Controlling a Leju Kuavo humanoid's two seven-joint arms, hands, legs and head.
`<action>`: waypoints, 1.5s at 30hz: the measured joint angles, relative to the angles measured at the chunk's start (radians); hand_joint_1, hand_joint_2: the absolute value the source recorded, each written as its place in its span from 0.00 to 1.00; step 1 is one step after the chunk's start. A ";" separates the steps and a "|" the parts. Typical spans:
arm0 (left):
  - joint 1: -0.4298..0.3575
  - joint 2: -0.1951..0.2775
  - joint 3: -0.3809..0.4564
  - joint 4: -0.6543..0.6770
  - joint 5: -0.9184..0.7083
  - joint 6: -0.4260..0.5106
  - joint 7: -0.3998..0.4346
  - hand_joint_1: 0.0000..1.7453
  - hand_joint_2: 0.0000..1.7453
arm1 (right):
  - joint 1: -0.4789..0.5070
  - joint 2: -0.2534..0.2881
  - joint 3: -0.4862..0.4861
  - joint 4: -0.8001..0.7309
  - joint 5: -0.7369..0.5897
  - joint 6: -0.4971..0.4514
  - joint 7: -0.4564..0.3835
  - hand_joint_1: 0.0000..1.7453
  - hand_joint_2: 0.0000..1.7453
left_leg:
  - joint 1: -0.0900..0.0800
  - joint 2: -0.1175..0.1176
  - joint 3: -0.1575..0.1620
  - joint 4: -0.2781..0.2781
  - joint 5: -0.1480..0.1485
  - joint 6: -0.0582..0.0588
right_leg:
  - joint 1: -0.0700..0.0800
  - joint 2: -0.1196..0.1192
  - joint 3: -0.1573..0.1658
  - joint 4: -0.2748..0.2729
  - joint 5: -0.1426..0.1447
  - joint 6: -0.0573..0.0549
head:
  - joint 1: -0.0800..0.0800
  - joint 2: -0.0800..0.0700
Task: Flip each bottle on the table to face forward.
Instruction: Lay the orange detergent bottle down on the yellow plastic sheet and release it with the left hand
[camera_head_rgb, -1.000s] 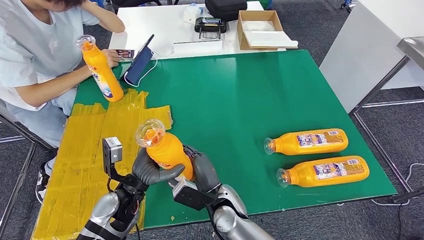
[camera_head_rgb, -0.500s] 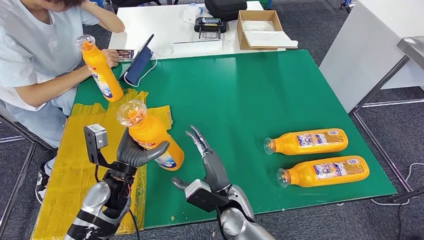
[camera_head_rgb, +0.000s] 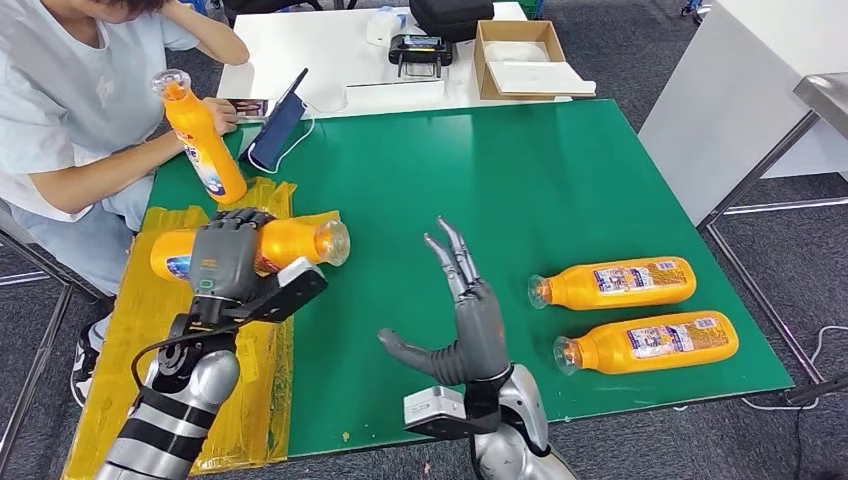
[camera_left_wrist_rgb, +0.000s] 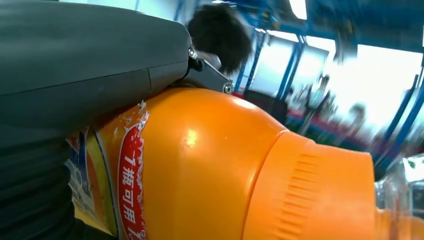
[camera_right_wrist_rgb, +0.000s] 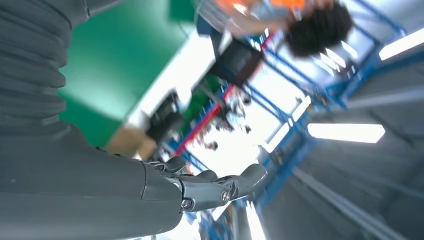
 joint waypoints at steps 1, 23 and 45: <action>-0.018 0.006 -0.017 0.025 -0.069 -0.056 0.034 1.00 1.00 | 0.008 -0.005 -0.010 -0.030 0.015 -0.007 0.002 0.00 1.00 | 0.000 0.000 0.000 0.000 0.000 0.000 | 0.000 0.000 0.000 0.000 0.000 0.000 | 0.000 0.000; -0.208 0.004 -0.204 0.550 -0.202 -0.194 0.135 0.39 1.00 | 0.044 -0.038 -0.087 -0.190 0.101 -0.071 0.029 0.00 1.00 | 0.000 0.000 0.001 0.000 0.000 0.000 | 0.000 0.000 0.002 0.000 0.000 0.000 | 0.000 0.000; -0.116 -0.064 -0.009 0.472 0.036 0.049 0.073 0.00 1.00 | 0.044 -0.041 -0.089 -0.179 0.175 -0.066 0.087 0.00 1.00 | 0.000 0.000 0.000 0.000 0.000 0.000 | 0.000 0.000 0.002 0.000 0.000 0.000 | 0.000 0.000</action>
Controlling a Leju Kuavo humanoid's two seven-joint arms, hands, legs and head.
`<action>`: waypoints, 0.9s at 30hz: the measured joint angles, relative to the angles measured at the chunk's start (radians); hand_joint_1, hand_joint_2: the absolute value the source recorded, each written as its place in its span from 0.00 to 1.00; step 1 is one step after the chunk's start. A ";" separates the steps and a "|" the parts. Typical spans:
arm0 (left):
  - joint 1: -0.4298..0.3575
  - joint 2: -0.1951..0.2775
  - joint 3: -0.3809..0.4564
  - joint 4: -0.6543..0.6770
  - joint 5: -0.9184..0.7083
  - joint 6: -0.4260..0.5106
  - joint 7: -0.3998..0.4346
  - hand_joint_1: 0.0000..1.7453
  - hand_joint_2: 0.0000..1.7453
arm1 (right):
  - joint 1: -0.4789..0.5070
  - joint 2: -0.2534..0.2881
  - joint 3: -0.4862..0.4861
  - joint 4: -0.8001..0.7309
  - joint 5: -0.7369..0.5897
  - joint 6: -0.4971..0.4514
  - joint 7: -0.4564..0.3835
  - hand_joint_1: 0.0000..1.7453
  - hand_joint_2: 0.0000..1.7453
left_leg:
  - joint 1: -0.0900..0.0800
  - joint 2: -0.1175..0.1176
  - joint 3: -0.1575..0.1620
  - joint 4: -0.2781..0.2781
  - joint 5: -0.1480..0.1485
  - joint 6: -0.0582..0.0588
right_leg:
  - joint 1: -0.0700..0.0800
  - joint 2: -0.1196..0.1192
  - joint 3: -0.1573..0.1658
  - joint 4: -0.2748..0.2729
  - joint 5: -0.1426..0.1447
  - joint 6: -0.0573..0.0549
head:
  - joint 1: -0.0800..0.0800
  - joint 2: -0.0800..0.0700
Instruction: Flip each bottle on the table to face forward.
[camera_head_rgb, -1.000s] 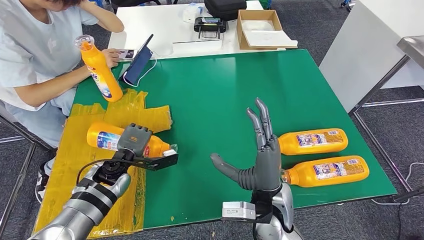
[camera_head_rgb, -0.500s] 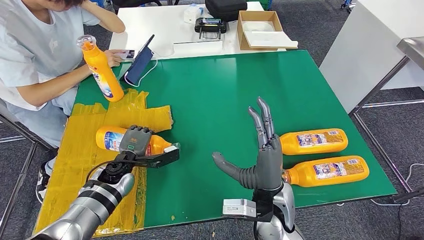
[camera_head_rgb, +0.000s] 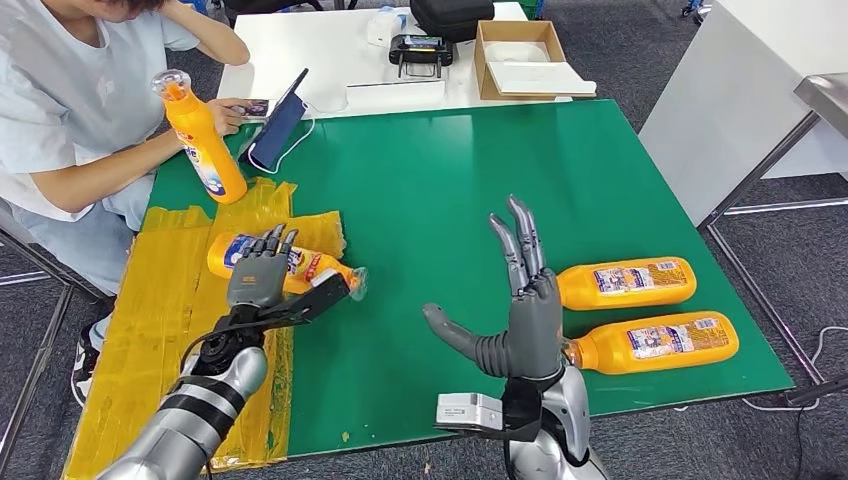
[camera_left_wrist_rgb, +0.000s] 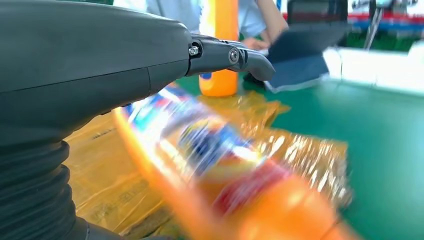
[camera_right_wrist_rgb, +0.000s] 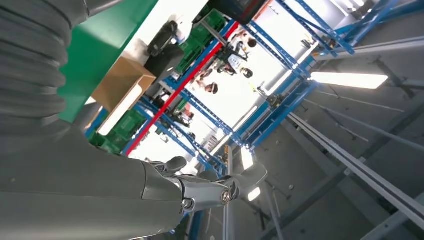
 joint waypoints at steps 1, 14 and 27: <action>0.013 -0.001 0.010 -0.022 0.011 0.021 -0.010 0.00 1.00 | 0.000 -0.001 -0.002 0.001 0.014 0.000 0.007 0.00 1.00 | 0.000 0.000 0.000 0.000 0.000 0.000 | 0.000 0.000 0.000 0.000 0.000 0.000 | 0.000 0.000; 0.264 -0.012 0.116 -0.450 0.418 -0.014 -0.275 0.00 1.00 | 0.046 -0.100 -0.072 0.021 0.278 0.120 0.164 0.00 1.00 | 0.000 -0.001 0.000 0.000 -0.001 0.000 | 0.000 0.000 0.000 0.000 -0.001 0.000 | 0.000 0.000; 0.476 -0.002 0.135 -0.733 0.727 -0.271 -0.394 0.00 1.00 | 0.146 -0.338 -0.372 0.083 0.198 0.392 0.164 0.00 1.00 | -0.003 -0.001 0.000 0.000 -0.004 0.003 | -0.003 0.000 0.000 -0.001 -0.002 0.004 | 0.000 0.000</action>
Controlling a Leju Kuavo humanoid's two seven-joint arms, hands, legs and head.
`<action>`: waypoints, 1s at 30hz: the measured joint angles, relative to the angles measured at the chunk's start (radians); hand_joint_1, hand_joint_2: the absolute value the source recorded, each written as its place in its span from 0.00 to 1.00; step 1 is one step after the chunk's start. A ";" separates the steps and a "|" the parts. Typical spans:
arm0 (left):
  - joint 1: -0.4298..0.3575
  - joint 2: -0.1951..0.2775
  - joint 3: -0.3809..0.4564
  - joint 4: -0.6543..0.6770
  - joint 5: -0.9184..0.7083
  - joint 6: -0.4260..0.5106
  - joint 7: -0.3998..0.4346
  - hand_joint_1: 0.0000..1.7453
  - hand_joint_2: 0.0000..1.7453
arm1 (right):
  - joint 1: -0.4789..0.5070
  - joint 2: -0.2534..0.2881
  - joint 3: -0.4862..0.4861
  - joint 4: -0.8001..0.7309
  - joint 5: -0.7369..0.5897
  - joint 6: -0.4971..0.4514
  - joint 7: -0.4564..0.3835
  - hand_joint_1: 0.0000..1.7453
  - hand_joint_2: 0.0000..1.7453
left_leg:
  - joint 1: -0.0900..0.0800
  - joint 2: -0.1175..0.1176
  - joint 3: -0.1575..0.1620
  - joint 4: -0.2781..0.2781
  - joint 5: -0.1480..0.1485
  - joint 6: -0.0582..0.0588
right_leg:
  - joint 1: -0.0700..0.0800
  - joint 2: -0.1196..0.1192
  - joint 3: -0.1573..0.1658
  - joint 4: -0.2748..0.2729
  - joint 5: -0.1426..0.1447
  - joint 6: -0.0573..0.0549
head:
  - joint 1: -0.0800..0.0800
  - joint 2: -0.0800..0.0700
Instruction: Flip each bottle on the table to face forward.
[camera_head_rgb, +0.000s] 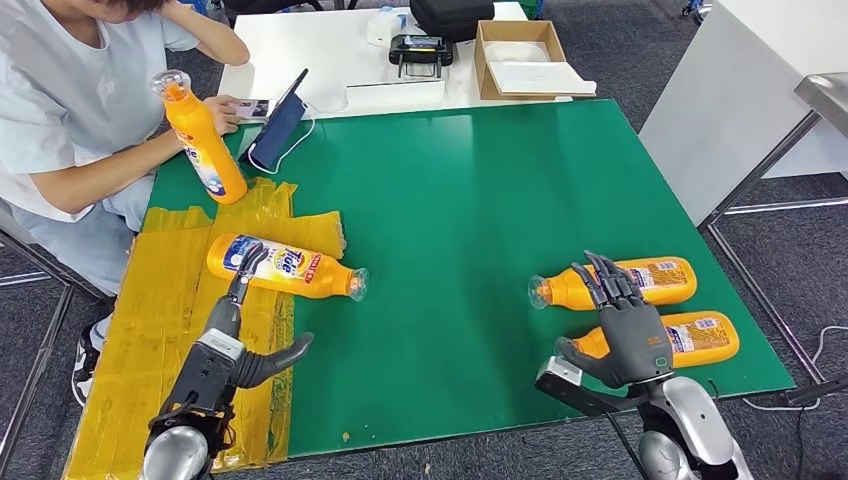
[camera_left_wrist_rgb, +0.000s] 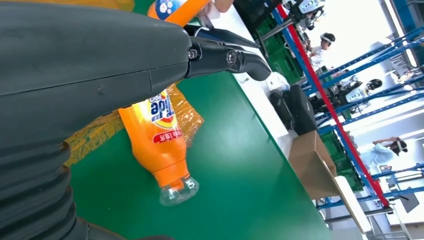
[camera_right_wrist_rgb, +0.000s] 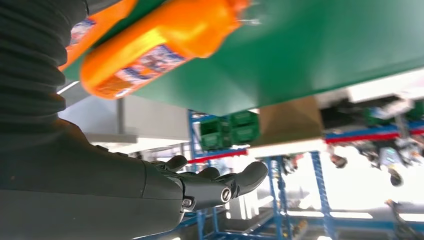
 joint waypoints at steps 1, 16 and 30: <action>0.001 0.000 0.000 -0.004 0.000 -0.001 0.000 0.00 1.00 | -0.001 -0.008 -0.010 0.006 0.001 0.005 0.007 0.00 1.00 | 0.000 0.000 0.000 0.000 0.000 0.000 | 0.000 0.000 0.000 0.000 0.000 0.000 | 0.000 0.000; -0.007 0.000 -0.001 -0.011 0.019 -0.027 0.007 0.00 1.00 | -0.084 -0.097 -0.126 0.165 -0.027 0.077 0.028 0.00 1.00 | 0.000 0.000 0.000 0.000 0.000 0.000 | 0.000 0.000 0.000 0.000 0.000 0.000 | 0.000 0.000; -0.036 0.000 -0.017 0.019 0.036 -0.039 0.014 0.00 1.00 | -0.201 -0.110 -0.125 0.306 0.057 0.063 0.040 0.00 1.00 | 0.000 0.000 0.000 0.000 0.000 0.000 | 0.000 0.000 0.000 0.000 0.000 0.000 | 0.000 0.000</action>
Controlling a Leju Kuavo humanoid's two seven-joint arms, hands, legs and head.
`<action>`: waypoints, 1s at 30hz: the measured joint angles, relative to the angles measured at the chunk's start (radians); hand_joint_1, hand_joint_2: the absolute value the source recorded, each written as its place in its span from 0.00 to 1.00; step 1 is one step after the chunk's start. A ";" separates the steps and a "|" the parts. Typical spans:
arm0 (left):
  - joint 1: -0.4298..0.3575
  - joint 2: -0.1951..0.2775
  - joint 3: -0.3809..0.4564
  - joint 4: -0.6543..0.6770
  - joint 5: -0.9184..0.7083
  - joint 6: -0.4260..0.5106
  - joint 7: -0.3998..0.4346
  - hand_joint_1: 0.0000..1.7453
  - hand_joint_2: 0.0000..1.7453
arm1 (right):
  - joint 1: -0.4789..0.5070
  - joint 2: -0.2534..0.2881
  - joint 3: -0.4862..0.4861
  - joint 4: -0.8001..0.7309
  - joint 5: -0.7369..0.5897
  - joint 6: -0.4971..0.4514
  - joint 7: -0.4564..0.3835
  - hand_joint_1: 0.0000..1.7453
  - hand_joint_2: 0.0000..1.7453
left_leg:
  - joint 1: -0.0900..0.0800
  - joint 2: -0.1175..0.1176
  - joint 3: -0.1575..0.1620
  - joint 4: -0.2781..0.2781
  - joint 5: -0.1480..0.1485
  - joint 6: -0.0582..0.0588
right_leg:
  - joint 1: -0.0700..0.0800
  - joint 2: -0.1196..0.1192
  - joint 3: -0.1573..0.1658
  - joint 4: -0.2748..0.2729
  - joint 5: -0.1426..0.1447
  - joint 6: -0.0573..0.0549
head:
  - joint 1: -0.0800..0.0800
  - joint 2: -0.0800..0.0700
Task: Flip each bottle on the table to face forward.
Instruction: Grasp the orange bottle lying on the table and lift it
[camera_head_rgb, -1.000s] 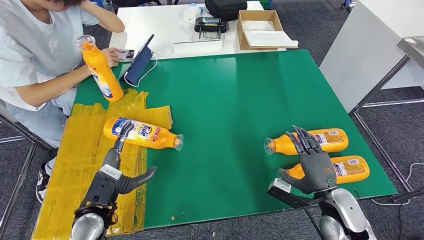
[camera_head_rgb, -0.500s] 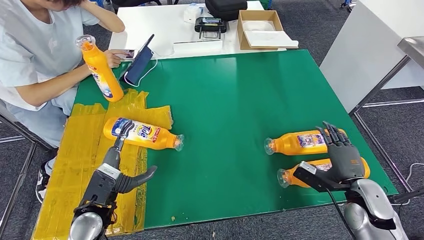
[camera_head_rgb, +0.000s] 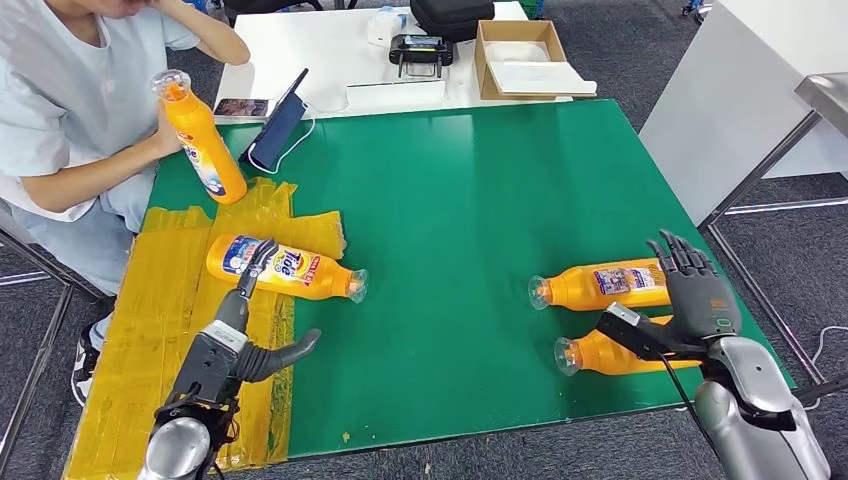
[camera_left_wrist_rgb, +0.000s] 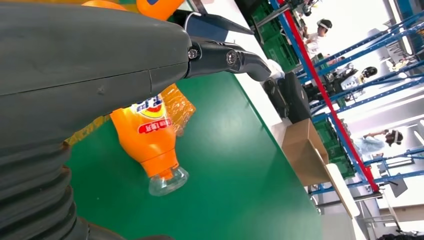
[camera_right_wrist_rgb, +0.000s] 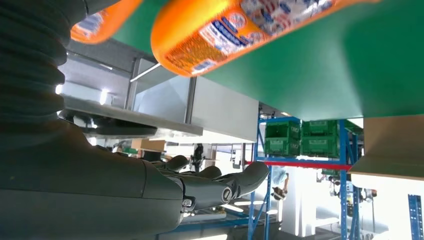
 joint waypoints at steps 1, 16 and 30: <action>-0.004 0.000 -0.002 0.003 0.001 -0.001 0.001 0.00 1.00 | -0.013 0.000 0.003 0.013 0.005 0.000 0.001 0.00 1.00 | 0.000 0.000 0.000 0.000 0.000 0.000 | 0.000 0.000 0.000 0.000 0.000 0.000 | 0.000 0.000; -0.038 -0.001 -0.024 0.046 0.015 -0.012 0.008 0.00 1.00 | -0.153 -0.016 0.044 0.194 0.031 0.014 0.003 0.00 1.00 | 0.000 0.000 0.000 0.000 0.000 0.000 | 0.000 0.000 0.000 0.000 0.000 0.000 | 0.000 0.000; -0.074 -0.003 -0.030 0.092 0.038 -0.024 0.007 0.00 1.00 | -0.303 -0.056 0.134 0.436 0.032 0.104 -0.007 0.00 1.00 | 0.000 0.000 0.000 0.000 0.001 0.001 | 0.000 0.000 0.001 0.000 0.000 0.001 | 0.000 0.000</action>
